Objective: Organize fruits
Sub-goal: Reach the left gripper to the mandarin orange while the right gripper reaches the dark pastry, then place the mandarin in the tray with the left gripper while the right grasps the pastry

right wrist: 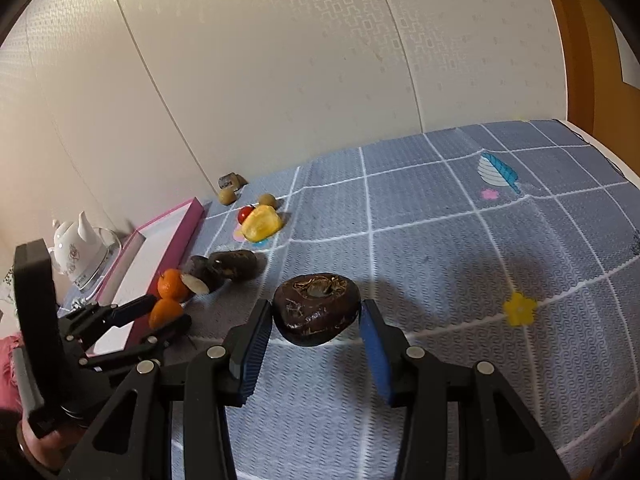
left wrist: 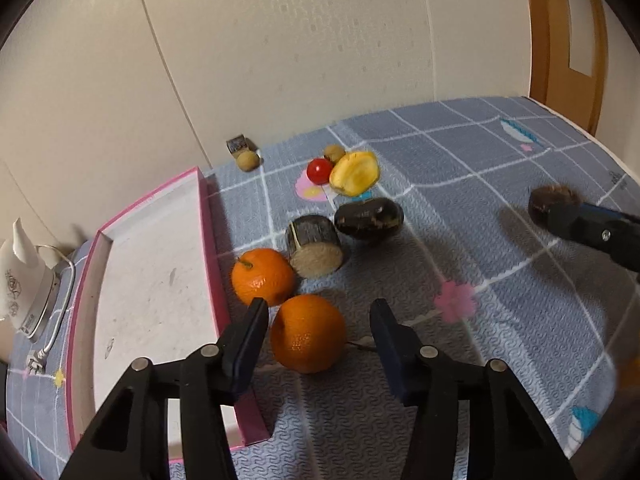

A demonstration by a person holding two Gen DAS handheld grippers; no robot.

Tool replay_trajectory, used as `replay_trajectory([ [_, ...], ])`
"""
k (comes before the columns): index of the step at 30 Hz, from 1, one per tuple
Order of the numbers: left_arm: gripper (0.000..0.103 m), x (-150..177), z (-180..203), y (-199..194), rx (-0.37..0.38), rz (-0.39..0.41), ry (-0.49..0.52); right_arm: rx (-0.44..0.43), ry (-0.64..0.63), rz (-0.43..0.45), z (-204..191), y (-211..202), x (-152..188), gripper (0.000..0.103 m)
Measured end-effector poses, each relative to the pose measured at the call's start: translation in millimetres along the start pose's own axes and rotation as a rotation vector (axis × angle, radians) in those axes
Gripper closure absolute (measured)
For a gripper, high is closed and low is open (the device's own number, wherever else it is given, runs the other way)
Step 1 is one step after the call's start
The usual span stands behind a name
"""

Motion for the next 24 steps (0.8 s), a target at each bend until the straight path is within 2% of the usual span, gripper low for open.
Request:
replay_trajectory([
  [4, 0.052, 6, 5, 7, -0.034, -0.014, 0.071, 0.006, -0.049, -0.019, -9, 10, 5, 0.057],
  [7, 0.063, 6, 0, 12, -0.067, 0.003, 0.085, 0.007, -0.034, -0.033, -8, 14, 6, 0.058],
  [10, 0.065, 4, -6, 13, -0.040, 0.008, 0.051, -0.009, -0.012, 0.001, -7, 7, -2, 0.061],
  [14, 0.066, 7, -3, 11, -0.027, 0.032, 0.077, -0.006, 0.003, 0.023, -7, 3, -9, 0.063],
  [17, 0.066, 9, -2, 2, 0.052, 0.045, 0.029, 0.010, 0.012, 0.015, -4, 5, -9, 0.064],
  [21, 0.066, 7, -10, -24, 0.192, 0.106, -0.074, 0.027, 0.053, 0.001, 5, 9, -8, 0.064],
  [24, 0.066, 5, -26, -44, 0.249, 0.156, -0.140, 0.026, 0.076, -0.003, 9, 10, -5, 0.063],
])
Point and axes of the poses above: each gripper's, at about its wrist camera, not at the fingertips, and y roughly the way its jaws point, z to its right, x to its underside, the point moved 7 cm from there along y, roughly the way its jaws point
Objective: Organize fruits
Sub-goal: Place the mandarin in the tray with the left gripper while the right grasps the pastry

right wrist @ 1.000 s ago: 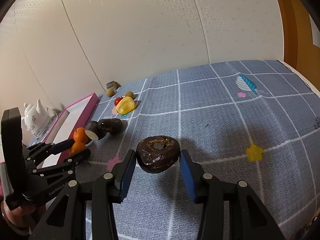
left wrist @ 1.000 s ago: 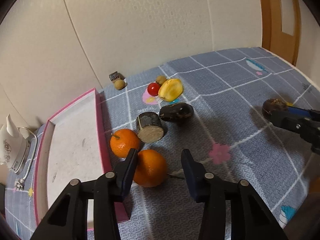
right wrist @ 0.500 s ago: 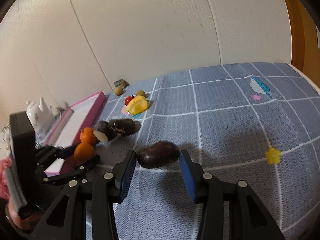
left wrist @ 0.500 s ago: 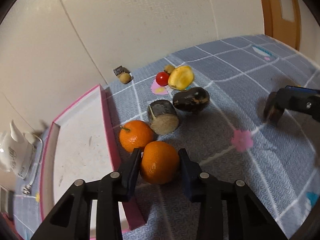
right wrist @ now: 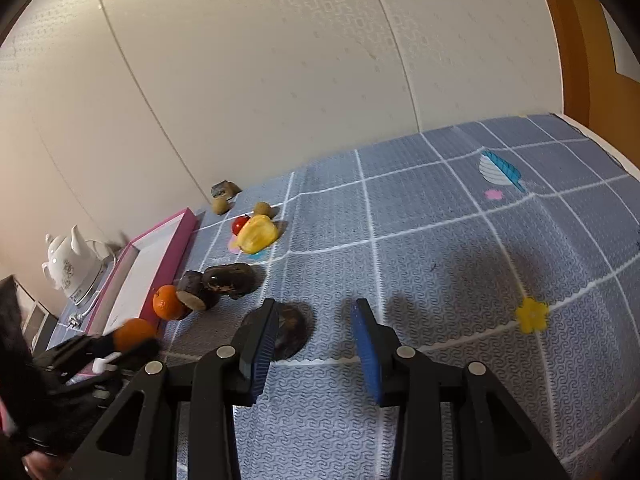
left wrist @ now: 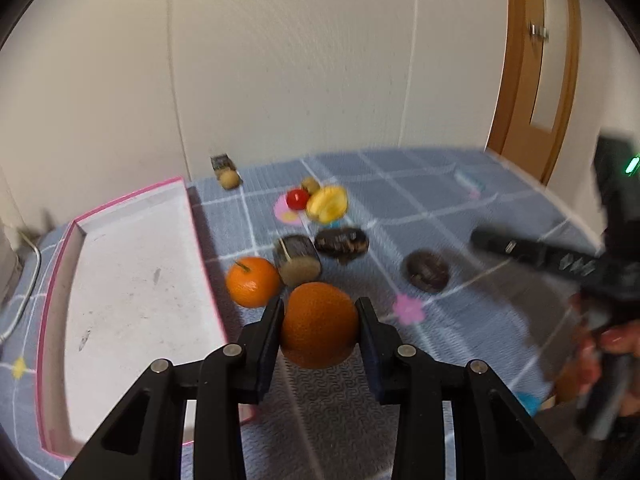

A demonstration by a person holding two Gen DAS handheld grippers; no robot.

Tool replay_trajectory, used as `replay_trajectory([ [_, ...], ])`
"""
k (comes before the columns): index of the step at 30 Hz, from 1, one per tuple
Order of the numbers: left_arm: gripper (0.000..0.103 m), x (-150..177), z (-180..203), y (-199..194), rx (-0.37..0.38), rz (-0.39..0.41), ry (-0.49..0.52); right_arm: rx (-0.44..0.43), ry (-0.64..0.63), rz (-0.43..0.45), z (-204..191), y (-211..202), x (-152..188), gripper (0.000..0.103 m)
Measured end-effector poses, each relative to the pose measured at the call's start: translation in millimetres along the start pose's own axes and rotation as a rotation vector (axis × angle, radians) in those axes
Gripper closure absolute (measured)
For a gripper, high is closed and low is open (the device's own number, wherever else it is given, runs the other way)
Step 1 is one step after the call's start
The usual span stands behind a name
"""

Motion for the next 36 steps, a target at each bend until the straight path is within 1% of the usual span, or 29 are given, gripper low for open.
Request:
replay_trajectory([
  [2, 0.066, -2, -8, -11, 0.010, 0.024, -0.028, 0.000, 0.003, -0.005, -1, 1, 2, 0.059],
  [4, 0.066, -3, -21, -23, 0.011, 0.052, -0.052, 0.013, -0.030, -0.022, -6, 5, 6, 0.051],
  [6, 0.066, -4, -30, -30, -0.010, 0.069, -0.054, 0.017, -0.057, -0.036, -12, 9, 10, 0.047],
  [8, 0.066, -3, -43, -35, -0.023, 0.075, -0.075, 0.002, -0.068, -0.048, -19, 13, 14, 0.045],
  [10, 0.066, -1, -57, -38, -0.042, 0.072, -0.101, -0.006, -0.073, -0.063, -27, 19, 16, 0.037],
  [11, 0.066, 1, -66, -38, -0.055, 0.069, -0.110, 0.002, -0.092, -0.070, -32, 24, 17, 0.036],
  [14, 0.066, 10, -94, -42, -0.093, 0.052, -0.145, 0.049, -0.163, -0.083, -43, 33, 20, 0.036],
  [17, 0.066, 24, -118, -48, -0.108, 0.041, -0.187, 0.102, -0.223, -0.116, -49, 44, 25, 0.036],
  [19, 0.066, 32, -133, -49, -0.111, 0.049, -0.216, 0.139, -0.249, -0.132, -52, 50, 27, 0.036],
  [20, 0.066, 39, -141, -50, -0.111, 0.055, -0.231, 0.143, -0.253, -0.134, -52, 51, 27, 0.036],
  [23, 0.066, 44, -152, -54, -0.122, 0.076, -0.251, 0.156, -0.241, -0.141, -51, 55, 25, 0.038],
  [25, 0.066, 41, -154, -57, -0.116, 0.104, -0.245, 0.158, -0.215, -0.150, -48, 57, 25, 0.045],
  [27, 0.066, 45, -159, -55, -0.133, 0.085, -0.247, 0.161, -0.212, -0.146, -48, 57, 25, 0.047],
  [28, 0.066, 47, -162, -52, -0.139, 0.072, -0.255, 0.169, -0.221, -0.146, -49, 57, 25, 0.051],
  [29, 0.066, 48, -165, -49, -0.159, 0.056, -0.256, 0.178, -0.232, -0.147, -51, 57, 25, 0.054],
  [30, 0.066, 50, -167, -46, -0.194, 0.042, -0.244, 0.187, -0.242, -0.145, -51, 57, 25, 0.054],
  [32, 0.066, 52, -168, -45, -0.222, 0.037, -0.231, 0.190, -0.238, -0.143, -52, 58, 26, 0.054],
  [33, 0.066, 52, -169, -44, -0.248, 0.038, -0.218, 0.184, -0.233, -0.143, -52, 58, 26, 0.055],
  [36, 0.066, 54, -170, -43, -0.279, 0.030, -0.204, 0.175, -0.212, -0.129, -51, 55, 25, 0.055],
])
Point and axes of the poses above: each gripper's, at about its wrist camera, not at the fingertips, and y roughly the way its jaws point, z to its right, x to its underside, the point moved 7 cm from there along y, roughly the way its jaws point
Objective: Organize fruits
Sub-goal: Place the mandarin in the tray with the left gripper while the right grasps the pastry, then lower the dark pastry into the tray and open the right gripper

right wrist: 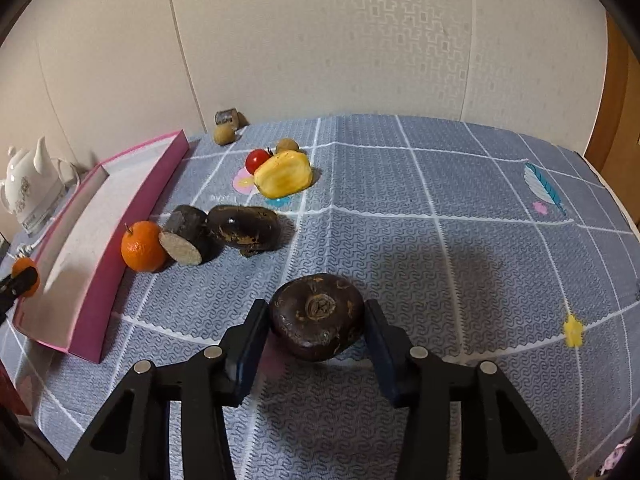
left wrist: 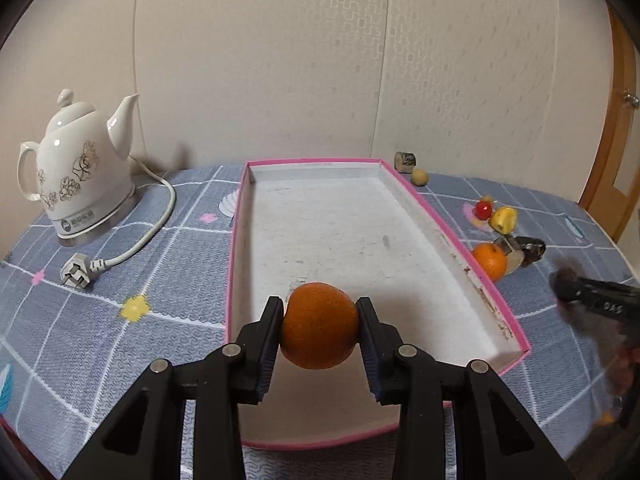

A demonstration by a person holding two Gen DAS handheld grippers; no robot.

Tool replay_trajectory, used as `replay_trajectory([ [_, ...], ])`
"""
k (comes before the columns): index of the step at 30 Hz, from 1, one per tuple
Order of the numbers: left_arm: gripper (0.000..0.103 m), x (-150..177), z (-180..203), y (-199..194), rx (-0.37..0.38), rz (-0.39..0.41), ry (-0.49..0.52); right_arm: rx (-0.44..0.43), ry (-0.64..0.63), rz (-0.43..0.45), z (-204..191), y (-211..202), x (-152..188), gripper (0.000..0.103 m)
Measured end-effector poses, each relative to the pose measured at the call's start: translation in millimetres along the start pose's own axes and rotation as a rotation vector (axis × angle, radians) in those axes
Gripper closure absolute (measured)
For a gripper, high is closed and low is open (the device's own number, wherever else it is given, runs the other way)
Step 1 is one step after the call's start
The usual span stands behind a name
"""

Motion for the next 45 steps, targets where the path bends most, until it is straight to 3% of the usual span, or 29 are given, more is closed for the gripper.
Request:
replay_trajectory([
  [6, 0.066, 5, -13, 9, -0.042, -0.042, -0.015, -0.062, 0.072, 0.044, 3, -14, -4, 0.055],
  [14, 0.063, 5, -21, 9, -0.072, -0.040, -0.032, -0.142, 0.115, 0.084, -10, -27, -10, 0.055],
  [19, 0.040, -7, -24, -15, -0.059, 0.077, -0.056, -0.176, 0.091, 0.109, -26, -33, -12, 0.055],
  [23, 0.031, -14, -40, -32, -0.107, 0.150, -0.110, -0.192, 0.066, 0.118, -38, -36, -13, 0.055],
  [27, 0.005, -15, -62, -45, -0.164, 0.203, -0.195, -0.234, 0.050, 0.128, -54, -41, -15, 0.055],
  [29, 0.002, -14, -69, -50, -0.164, 0.221, -0.228, -0.252, 0.036, 0.133, -63, -44, -16, 0.055],
  [37, 0.000, -7, -68, -42, -0.166, 0.161, -0.240, -0.331, -0.056, 0.141, -111, -48, -15, 0.055],
  [45, 0.000, 6, -50, -40, -0.160, 0.100, -0.174, -0.360, -0.194, 0.137, -161, -39, -9, 0.055],
])
Point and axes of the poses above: each gripper's, at about its wrist camera, not at the fingertips, and y roughly the way its jaws point, z to its right, x to its underside, the point moved 7 cm from there along y, roughly the way its jaws point
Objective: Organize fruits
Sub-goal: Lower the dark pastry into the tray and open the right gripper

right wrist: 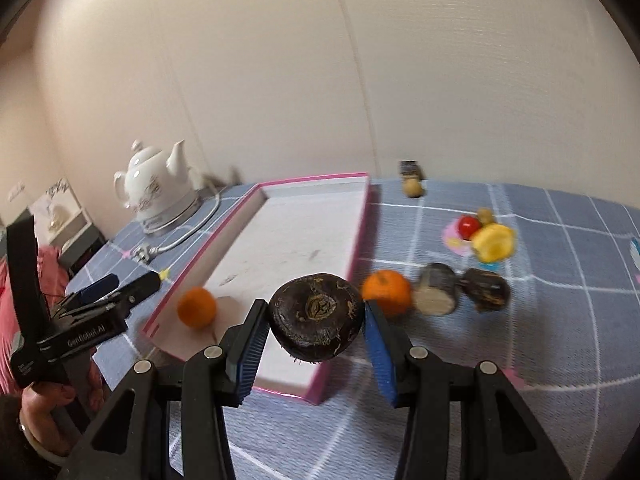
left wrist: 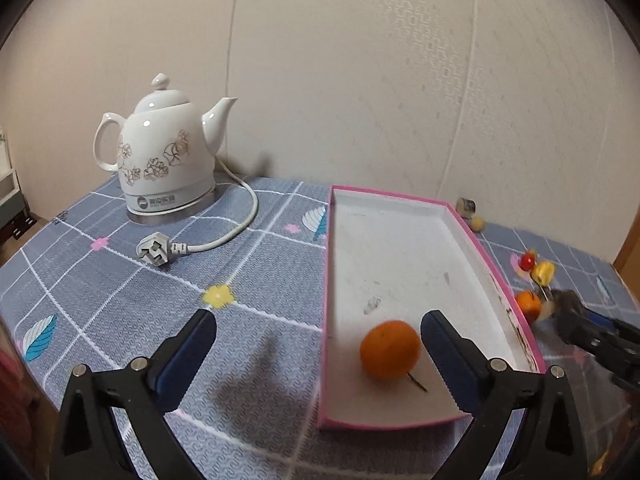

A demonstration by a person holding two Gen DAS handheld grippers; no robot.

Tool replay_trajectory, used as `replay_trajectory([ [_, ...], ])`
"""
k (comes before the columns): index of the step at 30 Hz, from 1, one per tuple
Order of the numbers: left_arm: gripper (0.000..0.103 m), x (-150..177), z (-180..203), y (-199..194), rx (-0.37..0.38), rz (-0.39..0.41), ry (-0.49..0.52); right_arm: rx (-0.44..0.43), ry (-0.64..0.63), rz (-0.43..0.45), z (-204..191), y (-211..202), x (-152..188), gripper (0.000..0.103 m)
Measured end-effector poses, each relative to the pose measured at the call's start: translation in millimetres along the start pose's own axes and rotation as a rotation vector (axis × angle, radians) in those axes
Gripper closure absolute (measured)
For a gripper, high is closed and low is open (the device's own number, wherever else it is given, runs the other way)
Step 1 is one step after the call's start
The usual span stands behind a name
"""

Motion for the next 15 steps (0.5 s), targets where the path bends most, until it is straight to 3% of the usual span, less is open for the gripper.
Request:
replay_trajectory([
  [8, 0.000, 1, -10, -9, -0.014, 0.015, -0.013, 0.003, -0.079, -0.075, -27, 40, 6, 0.055],
  [15, 0.000, 5, -14, -6, 0.014, -0.014, -0.039, 0.035, -0.109, -0.135, -27, 66, 7, 0.055],
])
Point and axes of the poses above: each gripper's, at about its wrist camera, not at the fingertips, and y roughly the way its jaws point, z to its right, x to its underside, the point moved 7 cm from there along y, roughly the way its jaws point
